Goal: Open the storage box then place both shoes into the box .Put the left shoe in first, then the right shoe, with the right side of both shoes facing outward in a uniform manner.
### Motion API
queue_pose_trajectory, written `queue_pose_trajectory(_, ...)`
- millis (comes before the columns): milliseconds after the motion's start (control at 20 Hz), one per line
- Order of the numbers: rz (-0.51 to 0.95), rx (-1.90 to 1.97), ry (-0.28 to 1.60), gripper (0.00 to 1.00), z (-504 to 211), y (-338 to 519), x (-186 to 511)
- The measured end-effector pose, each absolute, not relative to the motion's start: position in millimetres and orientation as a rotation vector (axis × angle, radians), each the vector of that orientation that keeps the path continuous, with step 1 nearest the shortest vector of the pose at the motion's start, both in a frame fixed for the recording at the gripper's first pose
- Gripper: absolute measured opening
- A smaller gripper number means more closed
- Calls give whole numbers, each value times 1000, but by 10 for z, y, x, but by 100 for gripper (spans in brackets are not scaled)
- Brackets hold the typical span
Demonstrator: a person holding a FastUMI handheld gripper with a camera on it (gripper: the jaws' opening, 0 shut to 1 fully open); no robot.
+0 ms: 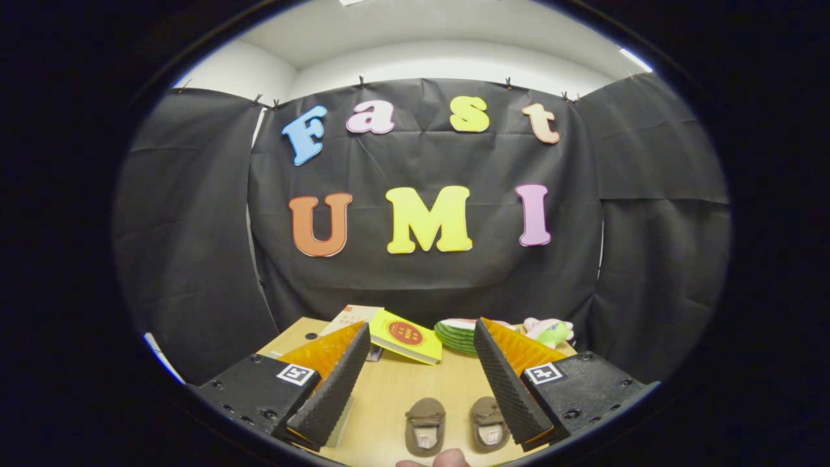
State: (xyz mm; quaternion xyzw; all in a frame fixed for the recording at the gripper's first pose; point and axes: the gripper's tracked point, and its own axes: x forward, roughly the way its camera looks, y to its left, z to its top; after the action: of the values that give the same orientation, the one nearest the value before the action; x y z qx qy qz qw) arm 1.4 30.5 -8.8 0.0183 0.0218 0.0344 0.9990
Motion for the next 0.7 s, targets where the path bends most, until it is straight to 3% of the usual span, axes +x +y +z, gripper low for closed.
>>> queue_pose_trajectory(700, 255, 101, 224, 100, -703, 1032, -30)
